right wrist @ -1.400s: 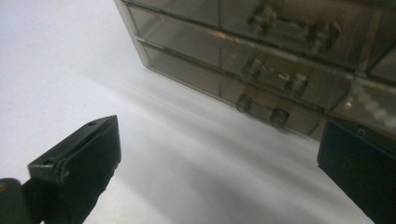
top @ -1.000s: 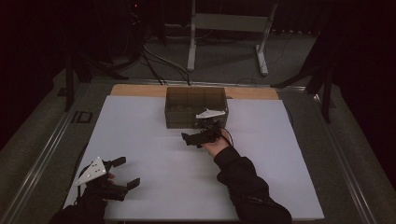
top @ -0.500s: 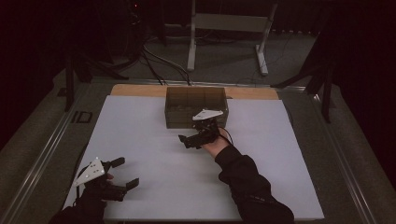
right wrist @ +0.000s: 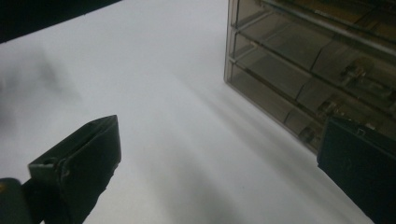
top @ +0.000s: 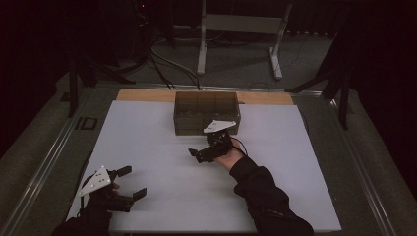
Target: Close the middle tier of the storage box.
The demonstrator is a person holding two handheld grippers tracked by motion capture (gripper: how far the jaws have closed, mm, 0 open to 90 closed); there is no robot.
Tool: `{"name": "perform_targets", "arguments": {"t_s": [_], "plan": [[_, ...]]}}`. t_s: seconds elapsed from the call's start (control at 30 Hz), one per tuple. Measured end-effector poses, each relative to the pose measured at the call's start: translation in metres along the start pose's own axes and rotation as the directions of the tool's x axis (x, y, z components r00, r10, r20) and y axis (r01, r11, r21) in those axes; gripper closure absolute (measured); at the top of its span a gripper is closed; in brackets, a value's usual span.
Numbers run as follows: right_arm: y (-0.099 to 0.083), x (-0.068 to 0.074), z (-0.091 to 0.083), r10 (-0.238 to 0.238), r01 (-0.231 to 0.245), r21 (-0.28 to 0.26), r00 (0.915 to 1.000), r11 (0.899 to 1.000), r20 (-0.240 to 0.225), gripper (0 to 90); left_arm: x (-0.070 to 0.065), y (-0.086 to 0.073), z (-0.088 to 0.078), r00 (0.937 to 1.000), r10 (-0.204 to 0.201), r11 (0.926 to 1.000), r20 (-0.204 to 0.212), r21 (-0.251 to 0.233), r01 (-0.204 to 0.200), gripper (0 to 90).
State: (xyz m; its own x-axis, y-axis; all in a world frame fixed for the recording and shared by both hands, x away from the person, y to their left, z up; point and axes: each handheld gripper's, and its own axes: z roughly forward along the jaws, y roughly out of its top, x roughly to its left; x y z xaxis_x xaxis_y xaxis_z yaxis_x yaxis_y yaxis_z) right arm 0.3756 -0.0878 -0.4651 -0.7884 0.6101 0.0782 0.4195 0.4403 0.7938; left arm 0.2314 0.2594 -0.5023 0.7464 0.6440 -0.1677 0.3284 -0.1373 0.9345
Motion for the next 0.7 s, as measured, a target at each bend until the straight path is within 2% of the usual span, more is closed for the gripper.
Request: {"name": "perform_targets", "arguments": {"t_s": [0.37,0.7], "plan": [[-0.012,0.000,-0.005,-0.013,0.013,0.005,0.9998,1.000,-0.012,0.0,0.000,0.000,0.000,1.0000,0.000,1.0000,0.001,0.000,0.000,1.0],[-0.028,-0.001,-0.012,-0.004,0.004,0.003,0.9997,1.000,-0.023,0.0,0.000,0.000,0.000,1.0000,-0.001,1.0000,0.001,0.000,0.001,1.0]]}}
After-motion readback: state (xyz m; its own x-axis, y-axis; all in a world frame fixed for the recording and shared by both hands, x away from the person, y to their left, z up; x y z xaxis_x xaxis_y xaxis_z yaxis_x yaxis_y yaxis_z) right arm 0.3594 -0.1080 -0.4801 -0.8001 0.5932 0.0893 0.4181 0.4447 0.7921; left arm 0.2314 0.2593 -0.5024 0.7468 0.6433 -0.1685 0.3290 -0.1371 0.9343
